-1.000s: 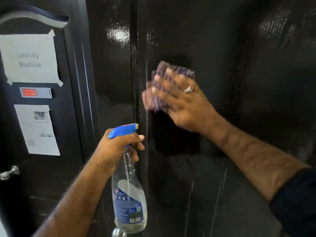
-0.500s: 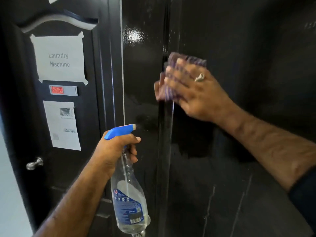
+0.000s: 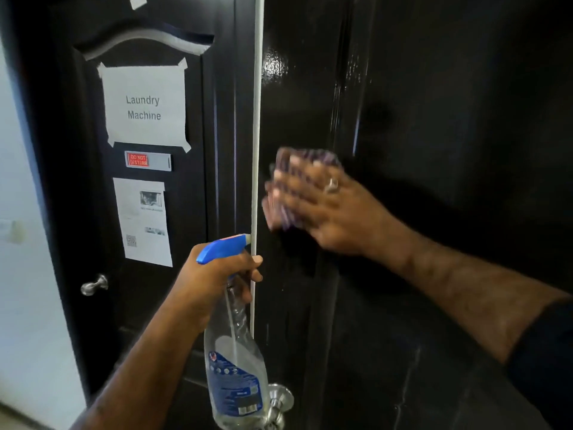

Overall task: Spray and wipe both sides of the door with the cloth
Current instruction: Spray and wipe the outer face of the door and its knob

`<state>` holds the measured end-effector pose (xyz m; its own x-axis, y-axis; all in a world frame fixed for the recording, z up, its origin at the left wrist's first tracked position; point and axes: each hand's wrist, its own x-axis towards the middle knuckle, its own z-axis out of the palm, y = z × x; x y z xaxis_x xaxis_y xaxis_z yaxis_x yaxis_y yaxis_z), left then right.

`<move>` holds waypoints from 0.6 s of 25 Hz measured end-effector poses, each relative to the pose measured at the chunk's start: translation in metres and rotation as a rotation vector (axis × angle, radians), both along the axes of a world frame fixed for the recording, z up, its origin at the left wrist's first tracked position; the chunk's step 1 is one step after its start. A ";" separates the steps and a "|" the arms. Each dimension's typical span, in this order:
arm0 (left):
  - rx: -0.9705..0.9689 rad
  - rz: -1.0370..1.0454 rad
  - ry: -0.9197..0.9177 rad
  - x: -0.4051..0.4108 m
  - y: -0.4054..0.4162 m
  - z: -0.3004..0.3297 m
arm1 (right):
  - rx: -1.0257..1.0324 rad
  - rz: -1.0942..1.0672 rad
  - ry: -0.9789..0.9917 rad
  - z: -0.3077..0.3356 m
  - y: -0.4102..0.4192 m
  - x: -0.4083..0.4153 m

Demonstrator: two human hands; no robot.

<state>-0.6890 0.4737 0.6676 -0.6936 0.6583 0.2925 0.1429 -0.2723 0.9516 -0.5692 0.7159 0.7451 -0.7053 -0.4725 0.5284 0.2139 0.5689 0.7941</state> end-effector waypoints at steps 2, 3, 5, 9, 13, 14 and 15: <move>-0.011 0.023 0.000 -0.001 -0.003 0.000 | -0.142 -0.019 0.268 0.049 -0.014 -0.022; -0.012 0.030 -0.005 0.000 -0.004 -0.001 | -0.218 -0.037 0.326 0.055 -0.023 -0.030; -0.004 0.036 -0.005 0.000 -0.007 -0.001 | -0.223 -0.022 0.242 0.020 -0.026 -0.040; 0.021 0.019 -0.006 -0.002 -0.014 0.002 | 0.053 -0.075 -0.342 -0.092 -0.011 -0.003; 0.014 0.012 -0.010 -0.001 -0.014 0.005 | -0.017 0.023 -0.050 -0.013 0.003 0.002; 0.006 0.016 0.002 -0.001 -0.013 0.005 | -0.100 0.019 0.129 0.017 -0.001 -0.004; 0.001 0.021 0.014 0.000 -0.012 0.005 | -0.187 -0.009 0.250 0.037 -0.009 -0.012</move>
<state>-0.6894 0.4617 0.6727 -0.7029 0.6436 0.3029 0.1618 -0.2700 0.9492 -0.5811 0.7071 0.7818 -0.5460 -0.3449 0.7635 0.3952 0.6975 0.5977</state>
